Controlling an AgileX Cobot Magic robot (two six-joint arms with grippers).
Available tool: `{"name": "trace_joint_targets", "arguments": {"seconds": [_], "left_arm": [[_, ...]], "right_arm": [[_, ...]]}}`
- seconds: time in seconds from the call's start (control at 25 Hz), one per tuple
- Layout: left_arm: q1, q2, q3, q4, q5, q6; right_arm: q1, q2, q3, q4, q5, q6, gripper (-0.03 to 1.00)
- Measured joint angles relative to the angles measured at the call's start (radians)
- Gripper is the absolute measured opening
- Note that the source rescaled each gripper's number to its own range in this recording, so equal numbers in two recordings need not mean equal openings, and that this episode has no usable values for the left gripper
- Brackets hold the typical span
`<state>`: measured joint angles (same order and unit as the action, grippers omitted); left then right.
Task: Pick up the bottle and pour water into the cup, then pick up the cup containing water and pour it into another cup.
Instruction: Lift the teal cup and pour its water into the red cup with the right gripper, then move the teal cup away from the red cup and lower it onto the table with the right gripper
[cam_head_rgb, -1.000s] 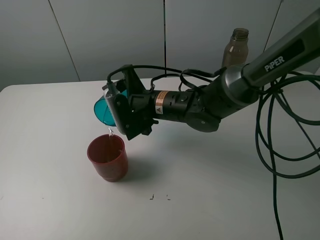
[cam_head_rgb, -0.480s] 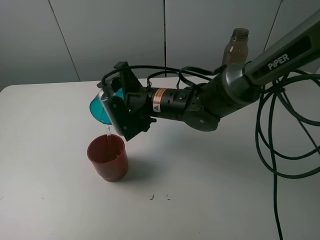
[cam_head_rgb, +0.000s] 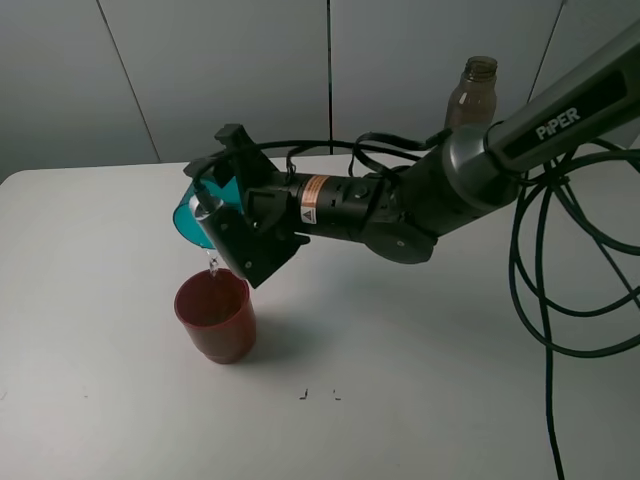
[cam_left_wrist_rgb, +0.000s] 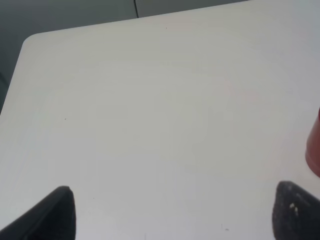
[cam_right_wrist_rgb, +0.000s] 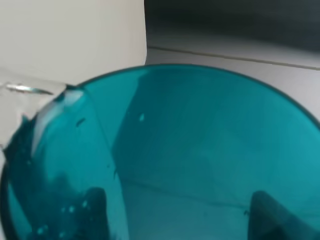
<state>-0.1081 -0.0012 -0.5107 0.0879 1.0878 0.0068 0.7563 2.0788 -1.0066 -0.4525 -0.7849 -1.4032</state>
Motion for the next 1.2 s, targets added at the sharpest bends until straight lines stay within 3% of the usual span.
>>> {"name": "trace_joint_targets", "arguments": {"seconds": [0.68,1.2], "left_arm": [[0.000,0.000,0.000,0.000,0.000,0.000],[0.000,0.000,0.000,0.002,0.000,0.000]], "right_arm": [[0.029,-0.001,-0.018,0.025,-0.014,-0.149,0.04],[0.030,-0.001,-0.018,0.025,-0.014,-0.181,0.04]]}}
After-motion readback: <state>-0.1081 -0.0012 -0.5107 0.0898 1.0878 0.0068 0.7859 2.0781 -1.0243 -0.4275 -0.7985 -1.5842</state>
